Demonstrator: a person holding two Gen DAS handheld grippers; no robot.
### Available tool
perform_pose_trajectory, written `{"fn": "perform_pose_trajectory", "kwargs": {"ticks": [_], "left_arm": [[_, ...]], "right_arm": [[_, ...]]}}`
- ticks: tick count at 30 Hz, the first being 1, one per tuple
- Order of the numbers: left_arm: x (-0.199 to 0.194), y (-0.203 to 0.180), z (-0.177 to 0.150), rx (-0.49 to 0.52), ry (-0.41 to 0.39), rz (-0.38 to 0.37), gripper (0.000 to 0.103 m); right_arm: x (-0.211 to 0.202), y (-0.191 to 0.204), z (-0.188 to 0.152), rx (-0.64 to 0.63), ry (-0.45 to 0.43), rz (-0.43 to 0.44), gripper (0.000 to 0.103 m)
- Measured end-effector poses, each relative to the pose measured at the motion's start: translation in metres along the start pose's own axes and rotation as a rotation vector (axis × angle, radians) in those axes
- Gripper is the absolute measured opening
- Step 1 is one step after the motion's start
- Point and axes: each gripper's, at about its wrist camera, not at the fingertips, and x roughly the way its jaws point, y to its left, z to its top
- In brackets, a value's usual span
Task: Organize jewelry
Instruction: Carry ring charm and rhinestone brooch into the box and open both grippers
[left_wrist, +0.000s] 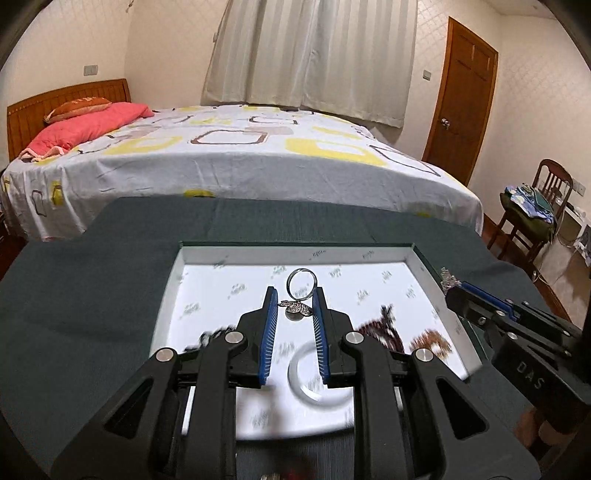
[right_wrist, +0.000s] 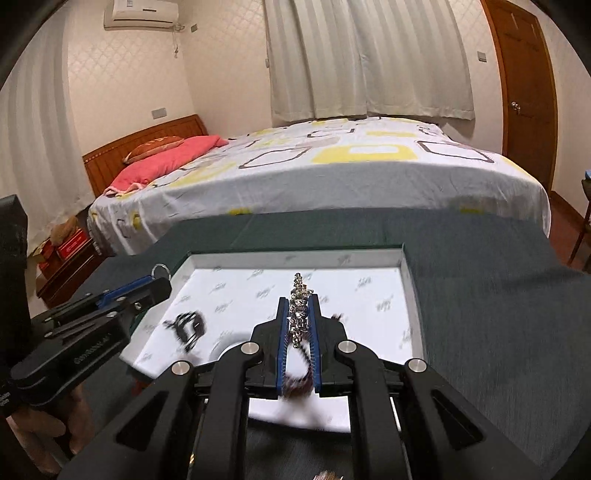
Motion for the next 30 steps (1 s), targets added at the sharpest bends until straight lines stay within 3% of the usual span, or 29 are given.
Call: {"fn": "perform_pose_trajectory", "kwargs": {"ticks": [5, 11, 18, 22, 24, 25, 26, 27, 30], "left_arm": [[0.04, 0.002, 0.004, -0.014, 0.049, 0.01, 0.019], [0.076, 0.005, 0.002, -0.023, 0.146, 0.016, 0.019], [0.103, 0.007, -0.007, -0.032, 0.264, 0.011, 0.019], [0.107, 0.009, -0.011, -0.046, 0.281, 0.011, 0.021], [0.108, 0.01, -0.01, -0.046, 0.29, 0.005, 0.026], [0.108, 0.01, -0.01, -0.044, 0.289, 0.007, 0.035], [0.108, 0.011, -0.01, -0.045, 0.285, 0.008, 0.048], [0.104, 0.011, -0.008, -0.051, 0.271, 0.005, 0.053], [0.096, 0.012, -0.005, -0.067, 0.233, -0.002, 0.058]], "right_arm": [[0.027, -0.013, 0.002, 0.005, 0.025, -0.031, 0.011], [0.062, -0.024, -0.008, 0.013, 0.136, -0.055, 0.011], [0.076, -0.027, -0.019, 0.021, 0.201, -0.071, 0.011], [0.08, -0.029, -0.022, 0.022, 0.222, -0.079, 0.012], [0.079, -0.031, -0.02, 0.036, 0.212, -0.075, 0.018], [0.078, -0.032, -0.02, 0.041, 0.206, -0.073, 0.031], [0.076, -0.032, -0.019, 0.042, 0.196, -0.056, 0.035], [0.075, -0.03, -0.019, 0.038, 0.193, -0.056, 0.037], [0.066, -0.028, -0.017, 0.031, 0.167, -0.066, 0.041]]}}
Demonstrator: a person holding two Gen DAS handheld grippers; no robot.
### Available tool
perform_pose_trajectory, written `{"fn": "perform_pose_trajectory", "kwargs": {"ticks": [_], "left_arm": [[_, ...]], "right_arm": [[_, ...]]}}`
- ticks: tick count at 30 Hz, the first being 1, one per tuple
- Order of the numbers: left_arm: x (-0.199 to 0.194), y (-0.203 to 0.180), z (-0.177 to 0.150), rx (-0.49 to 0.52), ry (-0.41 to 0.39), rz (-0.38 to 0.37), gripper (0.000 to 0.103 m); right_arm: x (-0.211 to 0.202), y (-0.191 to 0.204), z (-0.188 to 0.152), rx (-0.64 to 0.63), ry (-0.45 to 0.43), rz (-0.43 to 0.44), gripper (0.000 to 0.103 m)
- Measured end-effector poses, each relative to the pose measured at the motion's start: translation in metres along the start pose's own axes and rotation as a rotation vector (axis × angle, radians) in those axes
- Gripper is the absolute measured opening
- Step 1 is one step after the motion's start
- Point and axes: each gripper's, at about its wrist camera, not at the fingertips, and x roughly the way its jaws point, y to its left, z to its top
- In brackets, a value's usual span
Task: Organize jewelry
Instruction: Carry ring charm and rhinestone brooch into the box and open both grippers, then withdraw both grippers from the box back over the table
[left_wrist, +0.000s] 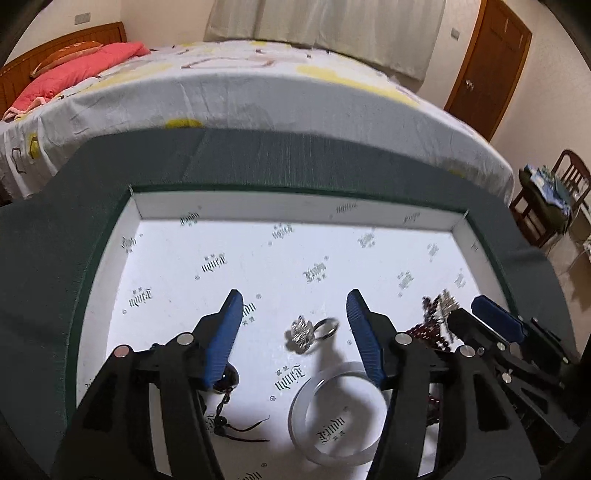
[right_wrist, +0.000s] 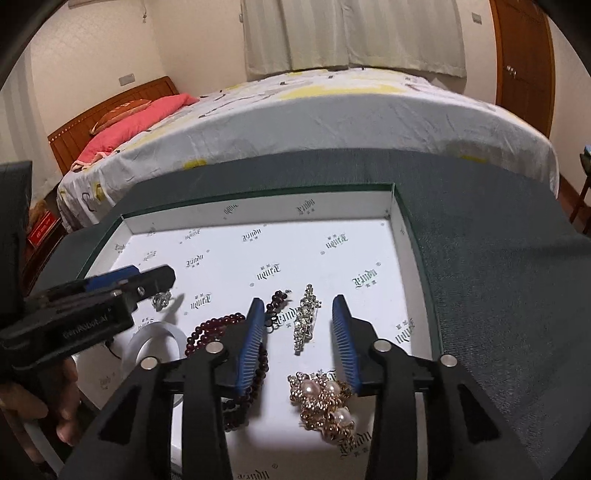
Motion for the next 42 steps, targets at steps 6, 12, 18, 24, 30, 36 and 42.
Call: {"fn": "perform_pose_trajectory", "kwargs": {"ticks": [6, 12, 18, 24, 30, 36, 42], "left_arm": [[-0.039, 0.001, -0.009, -0.015, -0.103, -0.006, 0.064], [-0.096, -0.005, -0.044, 0.003, -0.237, 0.032, 0.072], [-0.131, -0.012, -0.088, 0.01, -0.242, 0.054, 0.071], [-0.148, -0.02, -0.136, 0.04, -0.214, 0.078, 0.071], [-0.136, -0.021, -0.164, 0.031, -0.116, 0.077, 0.061], [-0.125, -0.023, -0.17, 0.021, -0.075, 0.081, 0.043], [-0.113, -0.029, -0.176, 0.024, -0.038, 0.093, 0.033]], "right_arm": [[-0.043, -0.001, -0.005, 0.025, -0.099, 0.005, 0.047], [-0.088, 0.003, -0.03, 0.031, -0.176, -0.006, 0.05], [-0.127, 0.004, -0.068, 0.011, -0.222, -0.047, 0.051], [-0.152, -0.002, -0.112, 0.018, -0.231, -0.089, 0.051], [-0.161, -0.003, -0.141, 0.027, -0.188, -0.084, 0.051], [-0.169, -0.002, -0.154, 0.037, -0.183, -0.052, 0.051], [-0.171, -0.004, -0.156, 0.049, -0.189, -0.034, 0.051]]}}
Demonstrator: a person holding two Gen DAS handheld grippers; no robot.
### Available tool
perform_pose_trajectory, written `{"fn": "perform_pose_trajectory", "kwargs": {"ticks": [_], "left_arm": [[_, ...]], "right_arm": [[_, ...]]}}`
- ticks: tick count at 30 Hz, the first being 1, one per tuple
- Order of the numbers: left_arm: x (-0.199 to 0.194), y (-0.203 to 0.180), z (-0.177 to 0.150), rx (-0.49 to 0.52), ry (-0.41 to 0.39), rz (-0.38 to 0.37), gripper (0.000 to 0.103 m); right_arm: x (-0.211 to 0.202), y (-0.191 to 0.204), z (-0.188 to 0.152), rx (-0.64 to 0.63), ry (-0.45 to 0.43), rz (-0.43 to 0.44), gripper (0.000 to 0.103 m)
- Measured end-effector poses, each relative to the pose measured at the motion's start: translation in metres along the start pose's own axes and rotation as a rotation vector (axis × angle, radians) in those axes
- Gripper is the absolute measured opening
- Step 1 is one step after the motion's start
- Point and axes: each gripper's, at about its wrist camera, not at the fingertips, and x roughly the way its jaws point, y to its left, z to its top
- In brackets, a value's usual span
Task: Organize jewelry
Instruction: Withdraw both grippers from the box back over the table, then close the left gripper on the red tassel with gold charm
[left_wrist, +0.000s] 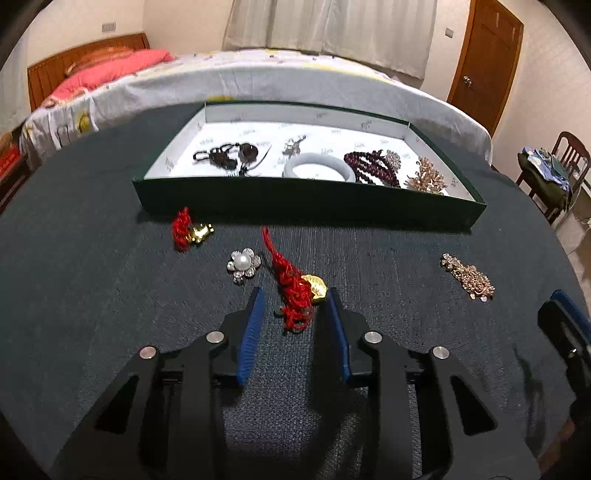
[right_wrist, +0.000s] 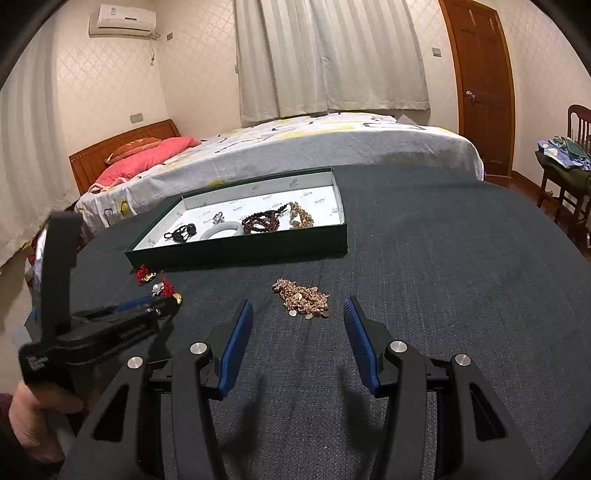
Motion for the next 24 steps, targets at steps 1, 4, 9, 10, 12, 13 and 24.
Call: {"fn": "perform_pose_trajectory", "kwargs": {"ticks": [1, 4, 9, 10, 12, 13, 24], "left_arm": [[0.0, -0.001, 0.0, 0.007, 0.001, 0.003, 0.033], [0.0, -0.002, -0.001, 0.011, 0.002, 0.0, 0.023], [-0.002, -0.001, -0.002, 0.01, -0.004, -0.026, 0.02], [-0.002, 0.0, -0.002, 0.008, -0.005, -0.036, 0.019], [-0.003, 0.0, -0.002, 0.003, -0.01, -0.053, 0.018], [-0.003, 0.001, -0.002, 0.001, -0.015, -0.057, 0.018], [-0.015, 0.004, 0.0, 0.022, -0.06, -0.046, 0.018]], "right_arm": [[0.0, -0.001, 0.0, 0.005, 0.001, -0.001, 0.051], [0.001, -0.005, -0.001, 0.019, 0.005, -0.004, 0.051], [0.002, -0.005, -0.001, 0.016, 0.012, -0.01, 0.051], [0.002, -0.004, -0.002, 0.015, 0.013, -0.01, 0.051], [0.003, -0.004, -0.002, 0.011, 0.019, -0.014, 0.051], [0.004, -0.004, -0.001, 0.011, 0.023, -0.014, 0.051], [0.012, 0.001, -0.002, -0.007, 0.053, -0.019, 0.051]]}}
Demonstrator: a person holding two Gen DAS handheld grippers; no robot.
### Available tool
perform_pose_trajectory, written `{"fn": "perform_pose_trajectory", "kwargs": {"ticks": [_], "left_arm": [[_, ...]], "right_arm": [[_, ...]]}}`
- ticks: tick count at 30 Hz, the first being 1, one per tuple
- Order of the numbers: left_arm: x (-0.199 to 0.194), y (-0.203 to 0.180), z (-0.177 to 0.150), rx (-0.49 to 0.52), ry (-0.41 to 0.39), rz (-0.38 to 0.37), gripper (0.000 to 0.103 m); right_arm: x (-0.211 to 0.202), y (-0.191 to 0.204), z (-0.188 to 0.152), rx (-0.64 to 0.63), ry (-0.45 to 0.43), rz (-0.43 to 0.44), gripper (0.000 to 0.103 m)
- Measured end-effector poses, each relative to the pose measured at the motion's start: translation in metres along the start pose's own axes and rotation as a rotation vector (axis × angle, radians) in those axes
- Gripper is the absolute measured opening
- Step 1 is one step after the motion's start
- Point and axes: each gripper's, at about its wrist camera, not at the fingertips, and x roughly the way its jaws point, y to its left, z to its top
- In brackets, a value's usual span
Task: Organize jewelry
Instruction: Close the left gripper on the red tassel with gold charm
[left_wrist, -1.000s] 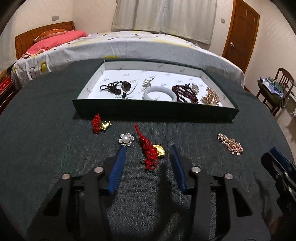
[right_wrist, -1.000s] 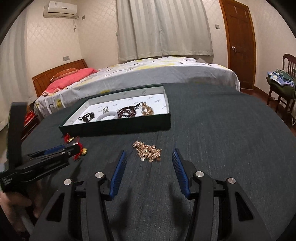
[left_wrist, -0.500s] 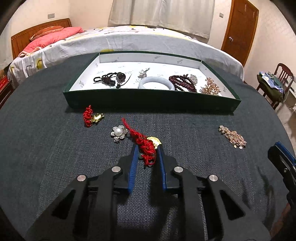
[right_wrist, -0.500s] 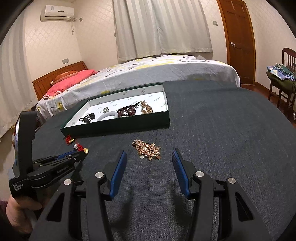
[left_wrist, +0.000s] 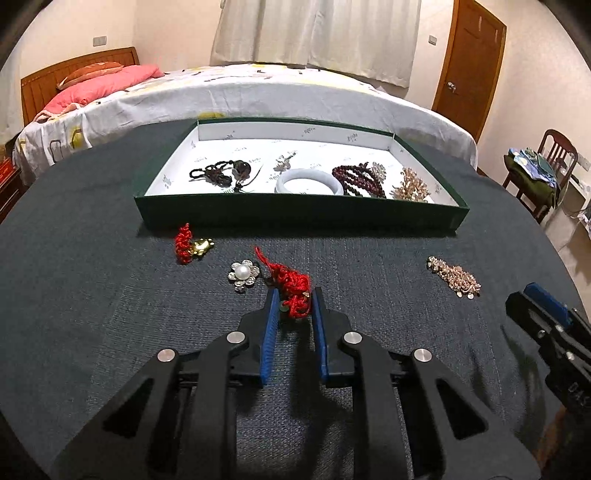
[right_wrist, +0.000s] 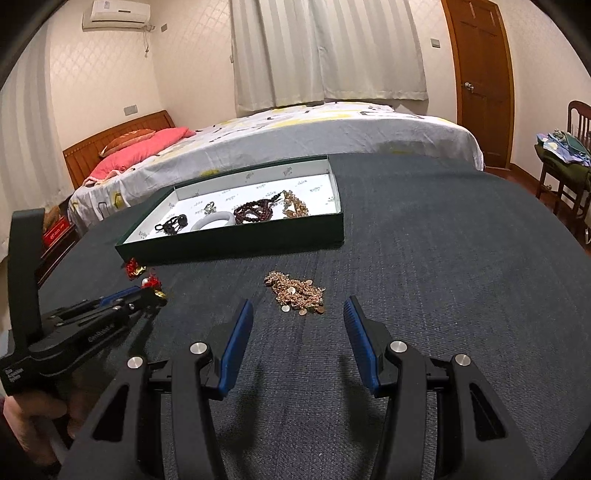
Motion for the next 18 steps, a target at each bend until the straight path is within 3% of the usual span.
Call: {"fn": "perform_pose_trajectory", "kwargs": {"ticks": [18], "left_arm": [[-0.037, 0.031, 0.006, -0.03, -0.071, 0.047, 0.018]], "right_arm": [[0.03, 0.008, 0.018, -0.015, 0.074, -0.009, 0.051]]}}
